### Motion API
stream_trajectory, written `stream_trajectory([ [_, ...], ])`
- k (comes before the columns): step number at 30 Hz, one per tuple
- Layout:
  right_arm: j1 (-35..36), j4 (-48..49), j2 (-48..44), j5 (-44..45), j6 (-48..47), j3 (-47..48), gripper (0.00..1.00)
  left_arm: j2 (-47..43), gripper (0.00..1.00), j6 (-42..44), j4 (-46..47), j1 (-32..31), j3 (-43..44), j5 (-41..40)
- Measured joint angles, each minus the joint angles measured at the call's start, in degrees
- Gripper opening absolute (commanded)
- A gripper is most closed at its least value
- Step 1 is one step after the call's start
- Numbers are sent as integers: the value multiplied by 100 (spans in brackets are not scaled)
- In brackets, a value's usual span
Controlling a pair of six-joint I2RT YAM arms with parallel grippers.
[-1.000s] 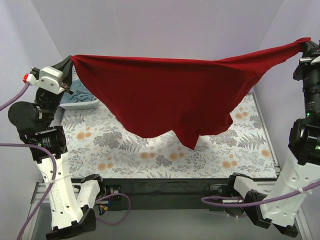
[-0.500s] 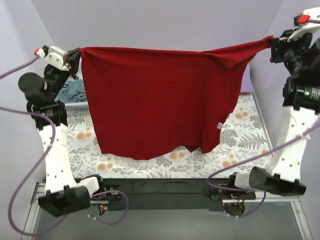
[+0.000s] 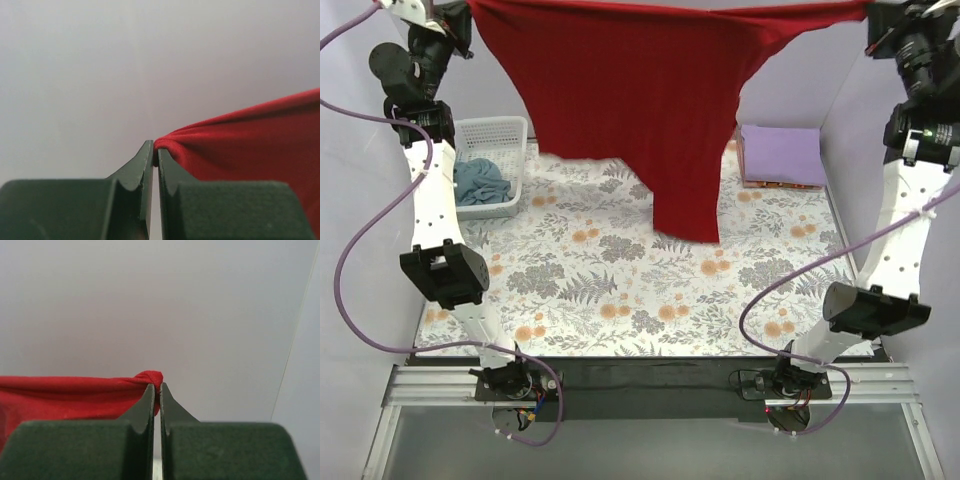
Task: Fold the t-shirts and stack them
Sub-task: Flatten the tshirt out
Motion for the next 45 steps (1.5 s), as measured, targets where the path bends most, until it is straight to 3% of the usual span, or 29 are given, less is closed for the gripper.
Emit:
stream_trajectory([
  [3,0,800,-483,151,181,-103,1,-426,0,-66,514,4,-304,-153],
  [7,-55,1821,-1064,262,133,-479,1,-1762,0,-7,1362,85,-2144,168],
  [11,-109,2474,-1792,87,-166,-2144,1,-3209,0,636,2186,57,-4953,839],
  [16,-107,2422,-2374,-282,-1147,-5305,1,-3700,0,1746,2181,-61,-7469,1388],
  [20,-109,1628,-2645,-310,-2236,-7486,1,-3912,0,2811,1355,-63,-8854,1792],
  [22,-107,1154,-2924,-374,-2765,-8096,1,-4140,0,3368,846,-68,-9230,1950],
  [30,-107,-236,-4002,-485,-4911,-8417,1,-5104,0,6354,-1932,-66,-9492,2059],
  [38,-107,-2811,-4747,-179,-7307,-8907,1,-5724,0,8699,-4758,-22,-9597,1742],
  [39,-107,-3075,-4913,-149,-7565,-8961,4,-5803,0,9036,-5106,-13,-9595,1727],
  [40,-107,-3318,-5056,-125,-7761,-9012,16,-5877,2,9322,-5383,-4,-9595,1718],
  [41,-107,-3578,-5239,-105,-7980,-9073,29,-5980,11,9663,-5737,0,-9595,1705],
  [42,-107,-3805,-5399,-85,-8161,-9123,58,-6092,13,9954,-6019,0,-9595,1705],
  [45,-107,-4207,-5707,-118,-8408,-9145,90,-6321,24,10279,-6393,0,-9597,1707],
])
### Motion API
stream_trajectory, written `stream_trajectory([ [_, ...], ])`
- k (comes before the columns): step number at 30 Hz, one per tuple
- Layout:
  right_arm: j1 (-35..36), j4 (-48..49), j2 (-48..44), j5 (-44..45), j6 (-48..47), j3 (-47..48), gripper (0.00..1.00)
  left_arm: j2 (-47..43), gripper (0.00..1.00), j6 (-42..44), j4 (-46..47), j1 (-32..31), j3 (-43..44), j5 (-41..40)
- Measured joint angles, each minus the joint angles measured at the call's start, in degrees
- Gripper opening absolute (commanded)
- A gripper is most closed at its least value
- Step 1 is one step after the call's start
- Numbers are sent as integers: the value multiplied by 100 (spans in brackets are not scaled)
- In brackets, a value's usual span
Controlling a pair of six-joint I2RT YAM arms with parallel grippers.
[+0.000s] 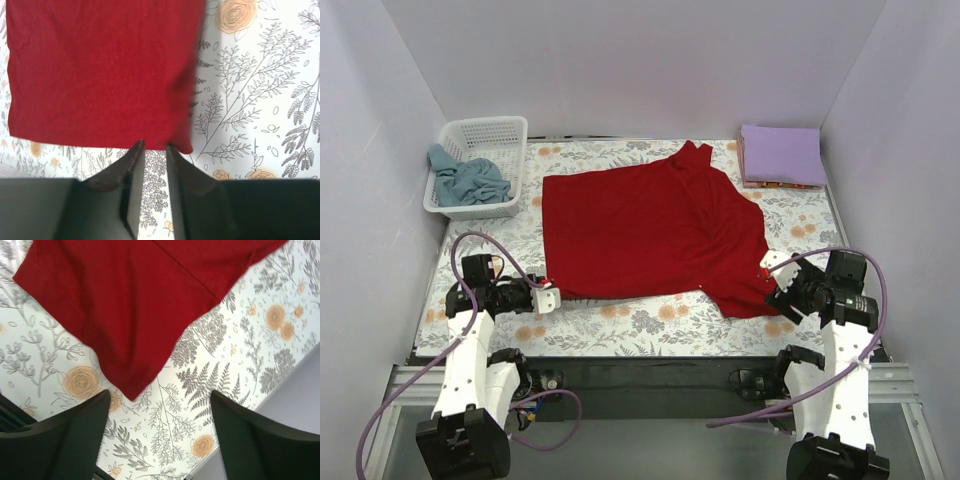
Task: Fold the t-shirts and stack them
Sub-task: Flatten the tshirt out
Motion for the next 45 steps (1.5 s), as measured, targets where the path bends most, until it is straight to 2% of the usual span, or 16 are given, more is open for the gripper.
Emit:
stream_trajectory([
  [2,0,-195,-37,-101,-50,79,92,17,29,-94,68,2,7,2],
  [3,0,-269,50,-127,-46,149,95,122,44,-149,57,4,52,7],
  [4,0,-323,162,-144,-37,229,95,229,50,-164,39,4,114,20],
  [7,0,-422,809,-210,35,627,90,710,53,-225,-107,4,496,125],
  [8,0,-463,1071,-262,87,804,87,767,53,-295,-85,4,573,168],
  [9,0,-470,1329,-313,162,979,76,789,53,-369,-50,4,634,216],
  [11,26,-496,1956,-415,332,1375,66,778,51,-568,74,-9,667,267],
  [12,52,-476,2203,-437,424,1521,55,778,50,-693,125,-39,664,258],
  [16,334,-435,3307,-393,868,2017,43,841,45,-1550,505,-573,592,-87],
  [21,1217,2,4000,223,1504,2041,37,1545,40,-3320,953,-1755,654,-870],
  [25,1943,472,4304,848,1832,1834,30,2708,39,-4411,988,-2070,1121,-1270],
  [28,2221,785,4614,1423,1943,1504,26,3091,38,-4911,1139,-2118,1123,-1609],
  [34,2758,1185,4562,2551,1928,710,25,3309,33,-5335,1397,-2190,855,-2356],
  [39,3694,1250,4212,3224,1926,293,26,3228,27,-5364,1528,-2218,772,-2605],
  [42,4618,675,4083,2944,2057,225,27,3152,24,-5176,1493,-1958,721,-2680],
  [45,5563,-28,4063,2026,2186,345,27,3375,25,-4815,1102,-1071,949,-2618],
])
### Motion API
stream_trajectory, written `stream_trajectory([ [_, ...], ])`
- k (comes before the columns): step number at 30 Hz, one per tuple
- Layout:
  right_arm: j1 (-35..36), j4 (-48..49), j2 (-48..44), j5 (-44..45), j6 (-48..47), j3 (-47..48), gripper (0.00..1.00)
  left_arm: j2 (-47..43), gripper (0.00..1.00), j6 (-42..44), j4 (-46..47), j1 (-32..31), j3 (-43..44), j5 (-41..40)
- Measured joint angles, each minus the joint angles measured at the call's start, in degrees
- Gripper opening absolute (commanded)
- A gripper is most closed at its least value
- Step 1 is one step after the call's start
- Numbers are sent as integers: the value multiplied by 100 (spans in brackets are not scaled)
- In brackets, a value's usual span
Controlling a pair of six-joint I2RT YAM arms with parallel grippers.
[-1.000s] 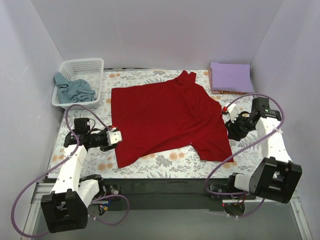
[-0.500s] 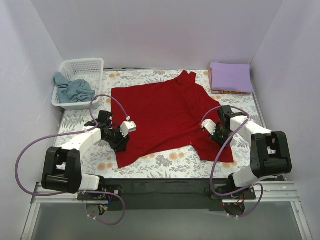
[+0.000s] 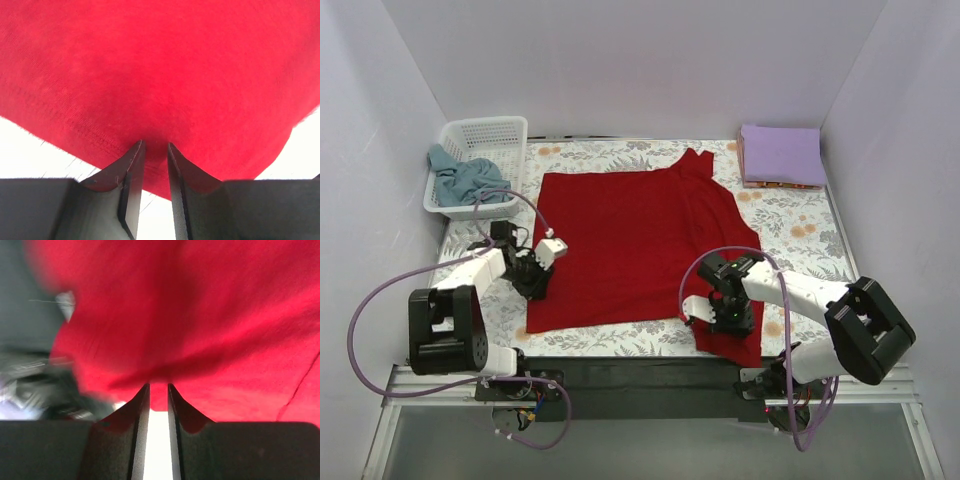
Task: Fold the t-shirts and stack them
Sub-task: Flatten the tshirt out
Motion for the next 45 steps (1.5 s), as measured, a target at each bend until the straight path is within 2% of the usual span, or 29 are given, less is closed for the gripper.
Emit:
stream_trajectory([
  [3,393,-970,111,-852,24,758,26,396,29,304,-492,675,455,11],
  [7,-109,-1318,378,-1353,-2,2413,27,525,32,446,-1043,807,1027,197],
  [10,-907,-1132,839,-1390,101,3268,22,608,33,267,-1119,758,1486,446],
  [16,-2247,-297,2465,-1021,662,3985,21,999,34,-505,-658,706,1709,645],
  [21,-2583,223,3318,-710,1060,4542,18,1285,34,-1204,-155,682,1707,634],
  [25,-2590,588,3840,-588,1322,5069,16,1464,29,-1644,229,682,1707,468],
  [30,-2671,1032,4028,-238,1453,4824,15,1742,17,-1919,490,684,1635,44],
  [35,-3042,1440,2719,129,1217,2903,13,1113,13,-1864,649,682,935,-96],
  [38,-3064,734,2109,-214,981,2175,13,490,14,-1631,232,682,448,-188],
  [42,-2918,-501,2197,-776,831,2396,13,-105,20,-1287,-826,656,258,-254],
  [45,-2964,-835,2494,-975,855,3414,13,-46,22,-1290,-1224,651,763,-127],
])
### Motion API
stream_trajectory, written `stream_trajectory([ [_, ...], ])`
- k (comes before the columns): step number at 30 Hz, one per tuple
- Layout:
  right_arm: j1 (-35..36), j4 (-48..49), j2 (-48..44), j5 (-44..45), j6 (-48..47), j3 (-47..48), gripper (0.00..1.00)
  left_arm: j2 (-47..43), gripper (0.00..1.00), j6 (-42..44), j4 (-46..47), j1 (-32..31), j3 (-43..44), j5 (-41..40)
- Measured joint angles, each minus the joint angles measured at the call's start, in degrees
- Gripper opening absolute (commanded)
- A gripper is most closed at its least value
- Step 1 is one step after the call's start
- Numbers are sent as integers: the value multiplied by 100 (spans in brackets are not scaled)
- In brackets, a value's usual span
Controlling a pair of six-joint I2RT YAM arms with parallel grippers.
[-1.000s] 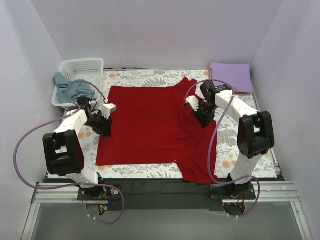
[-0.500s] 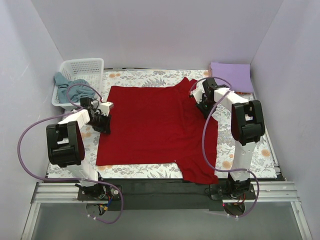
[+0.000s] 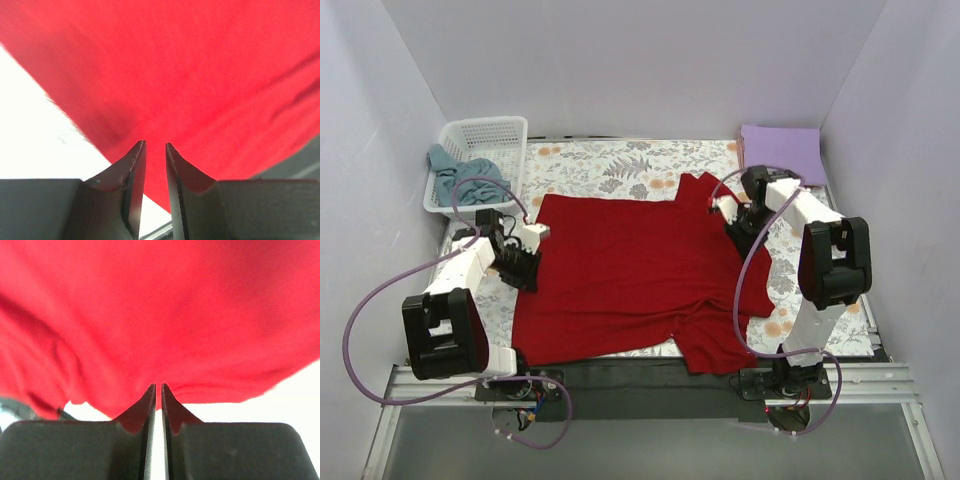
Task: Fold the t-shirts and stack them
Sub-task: Flatten the tshirt out, then fold the tshirt
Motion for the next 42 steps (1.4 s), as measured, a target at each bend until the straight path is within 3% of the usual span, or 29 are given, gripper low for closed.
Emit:
stream_trajectory([
  [4,-118,212,623,-153,238,1556,13,442,26,-247,103,0,938,214],
  [9,-168,557,1285,-61,573,2280,15,964,31,-647,586,0,1427,369],
  [14,-216,826,1860,26,901,2723,29,1449,39,-984,848,0,1930,450],
  [24,-407,1274,2435,-109,1530,4006,59,2675,43,-1576,1285,0,3493,837],
  [35,-533,1453,3254,-588,1705,4649,50,3576,45,-1777,1384,-2,4269,870],
  [38,-590,1451,3556,-828,1768,4756,40,3665,45,-1829,1360,-24,4374,881],
  [42,-737,1471,3580,-1283,1867,4892,42,3818,45,-1882,1329,-48,4566,866],
])
